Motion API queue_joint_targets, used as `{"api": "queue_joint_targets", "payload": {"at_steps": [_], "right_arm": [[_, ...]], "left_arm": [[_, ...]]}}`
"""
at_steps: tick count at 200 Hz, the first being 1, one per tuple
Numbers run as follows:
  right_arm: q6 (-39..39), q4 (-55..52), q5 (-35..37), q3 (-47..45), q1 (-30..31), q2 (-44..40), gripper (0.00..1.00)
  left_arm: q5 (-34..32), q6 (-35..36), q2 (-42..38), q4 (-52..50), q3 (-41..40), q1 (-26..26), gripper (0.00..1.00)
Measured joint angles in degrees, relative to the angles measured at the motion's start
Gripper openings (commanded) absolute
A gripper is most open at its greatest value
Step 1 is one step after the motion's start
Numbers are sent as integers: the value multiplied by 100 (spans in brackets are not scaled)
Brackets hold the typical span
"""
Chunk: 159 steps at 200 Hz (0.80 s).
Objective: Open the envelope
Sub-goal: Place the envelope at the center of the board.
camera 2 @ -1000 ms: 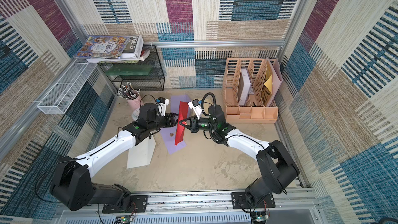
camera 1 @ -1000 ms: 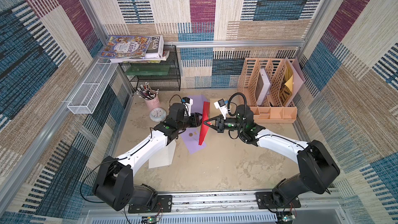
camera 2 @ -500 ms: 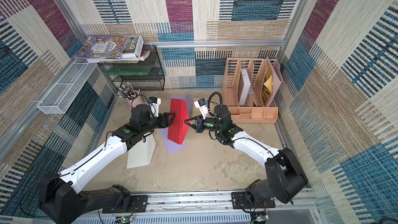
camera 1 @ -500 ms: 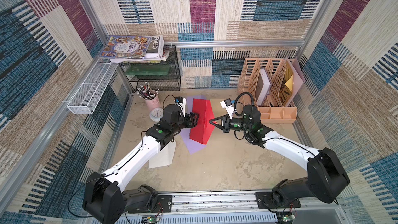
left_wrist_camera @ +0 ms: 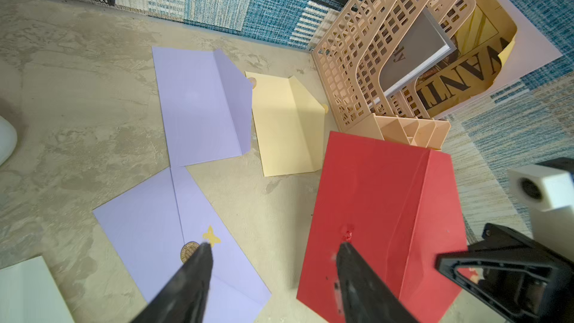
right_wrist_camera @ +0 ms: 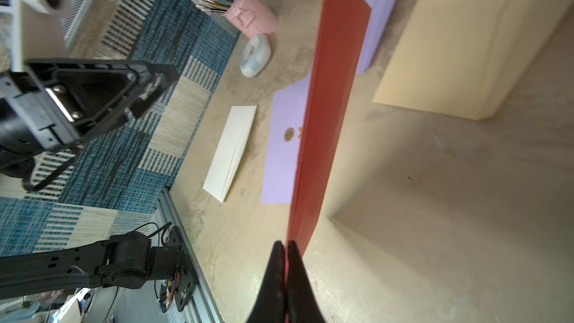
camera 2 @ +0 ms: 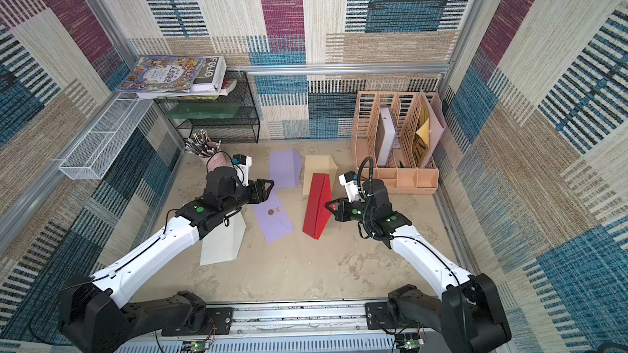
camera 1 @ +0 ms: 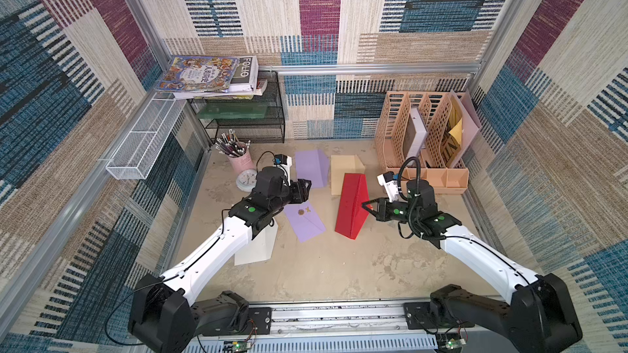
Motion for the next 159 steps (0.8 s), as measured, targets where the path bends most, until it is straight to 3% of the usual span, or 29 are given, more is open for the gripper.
{"api": "queue_joint_targets", "payload": {"at_steps": [67, 106, 133, 147, 159], "right_arm": [[-267, -1130, 332, -669, -787, 66, 0], [-463, -1521, 647, -756, -1322, 44, 8], [-584, -1624, 767, -774, -1698, 70, 29], [-636, -1639, 804, -774, -1853, 129, 46], [-658, -1637, 833, -772, -1919, 192, 52]], "left_arm": [[166, -24, 243, 105, 74, 0, 64], [166, -24, 284, 127, 74, 0, 64], [166, -24, 348, 127, 74, 0, 64], [166, -24, 374, 127, 74, 0, 64], [168, -24, 396, 133, 74, 0, 64]]}}
